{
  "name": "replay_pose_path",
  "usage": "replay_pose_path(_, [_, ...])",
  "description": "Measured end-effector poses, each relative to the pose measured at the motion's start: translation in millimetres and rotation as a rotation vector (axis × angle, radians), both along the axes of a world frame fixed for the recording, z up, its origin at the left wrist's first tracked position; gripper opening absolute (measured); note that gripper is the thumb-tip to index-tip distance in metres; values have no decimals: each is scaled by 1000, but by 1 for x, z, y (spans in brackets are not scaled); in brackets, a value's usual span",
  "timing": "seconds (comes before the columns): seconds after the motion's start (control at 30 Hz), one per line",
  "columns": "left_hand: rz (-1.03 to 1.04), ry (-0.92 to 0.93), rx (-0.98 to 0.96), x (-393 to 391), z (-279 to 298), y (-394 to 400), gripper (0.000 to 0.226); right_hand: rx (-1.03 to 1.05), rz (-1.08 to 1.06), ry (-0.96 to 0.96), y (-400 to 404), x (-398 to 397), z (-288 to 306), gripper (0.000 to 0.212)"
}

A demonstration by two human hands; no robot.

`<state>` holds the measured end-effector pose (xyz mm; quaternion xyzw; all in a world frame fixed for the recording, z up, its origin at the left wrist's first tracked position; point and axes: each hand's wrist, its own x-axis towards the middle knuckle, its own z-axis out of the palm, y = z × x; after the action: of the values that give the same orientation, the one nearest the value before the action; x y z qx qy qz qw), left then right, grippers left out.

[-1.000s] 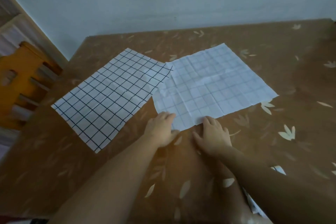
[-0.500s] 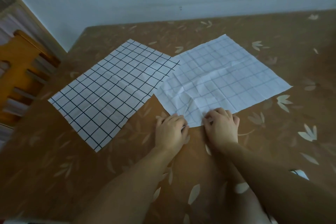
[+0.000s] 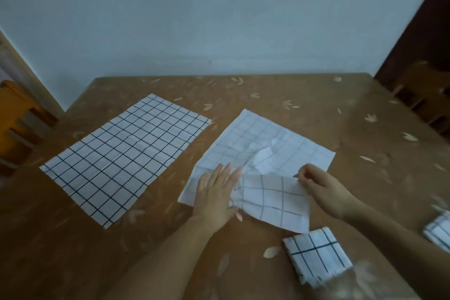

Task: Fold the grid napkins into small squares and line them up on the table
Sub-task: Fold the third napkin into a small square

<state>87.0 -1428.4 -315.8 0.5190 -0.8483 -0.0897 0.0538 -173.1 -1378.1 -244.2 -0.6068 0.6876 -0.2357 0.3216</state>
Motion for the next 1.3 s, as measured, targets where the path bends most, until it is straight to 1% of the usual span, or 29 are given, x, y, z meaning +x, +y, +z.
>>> replay_pose_path(0.07, [6, 92, -30, -12, 7, 5, 72, -19, -125, -124, 17, -12, 11, 18])
replay_pose_path(0.13, [28, 199, -45, -25, 15, 14, 42, -125, -370, -278, 39, -16, 17, 6])
replay_pose_path(0.17, [49, 243, -16, -32, 19, 21, 32, -167, -541, -366, 49, -14, 20, 28])
replay_pose_path(0.2, [56, 278, 6, -38, 23, 31, 28, -150, -693, -438, 61, -11, 16, 51])
replay_pose_path(0.23, [49, 300, 18, -42, 25, 41, 26, -103, -776, -498, 74, -7, 13, 63])
replay_pose_path(0.27, [29, 310, 22, -44, 27, 52, 25, -42, -802, -569, 87, -2, 8, 61])
replay_pose_path(0.33, [-44, 283, 6, -44, 30, 71, 25, 159, -805, -801, 111, 11, 1, 43])
replay_pose_path(0.37, [-94, 244, -15, -43, 31, 78, 26, 222, -788, -853, 121, 15, -3, 41])
replay_pose_path(0.4, [-138, 205, -32, -41, 32, 82, 27, 236, -757, -831, 127, 17, -5, 40])
replay_pose_path(0.43, [-171, 177, -41, -38, 33, 85, 31, 224, -723, -769, 131, 17, -6, 37])
replay_pose_path(0.5, [-207, 123, -56, -32, 39, 89, 42, 203, -721, -683, 132, 11, -4, 33])
replay_pose_path(0.57, [-215, 44, -73, -23, 42, 89, 52, 243, -721, -638, 129, 1, -2, 36])
replay_pose_path(0.63, [-195, -33, -63, -10, 43, 85, 55, 291, -683, -589, 126, -7, -2, 34])
replay_pose_path(0.7, [-165, -111, -38, 3, 42, 75, 53, 321, -668, -531, 119, -16, -9, 31])
replay_pose_path(0.77, [-146, -195, -17, 13, 43, 67, 46, 333, -681, -514, 108, -19, -12, 30])
replay_pose_path(0.87, [-72, -279, 32, 20, 56, 55, 27, 383, -654, -571, 80, -25, -12, 26])
replay_pose_path(0.93, [-10, -312, 36, 21, 78, 37, 18, 396, -619, -597, 56, -29, 2, 23])
replay_pose_path(1.0, [39, -312, -25, 20, 107, 13, 14, 348, -544, -572, 25, -34, 25, 21])
replay_pose_path(1.07, [94, -288, -115, 20, 148, -10, 14, 251, -484, -574, -8, -35, 58, 18])
replay_pose_path(1.13, [154, -197, -208, 26, 189, -27, 13, 79, -422, -616, -32, -32, 97, 14])
replay_pose_path(1.17, [175, -104, -290, 31, 208, -31, 13, -31, -393, -640, -38, -27, 115, 13])
replay_pose_path(1.23, [131, 122, -551, 47, 228, -28, 15, -208, -387, -650, -37, -17, 136, 20])
replay_pose_path(1.27, [76, 126, -646, 57, 226, -22, 19, -203, -387, -621, -33, -13, 131, 23])
replay_pose_path(1.3, [6, 64, -670, 67, 215, -13, 24, -134, -371, -560, -27, -10, 118, 24])
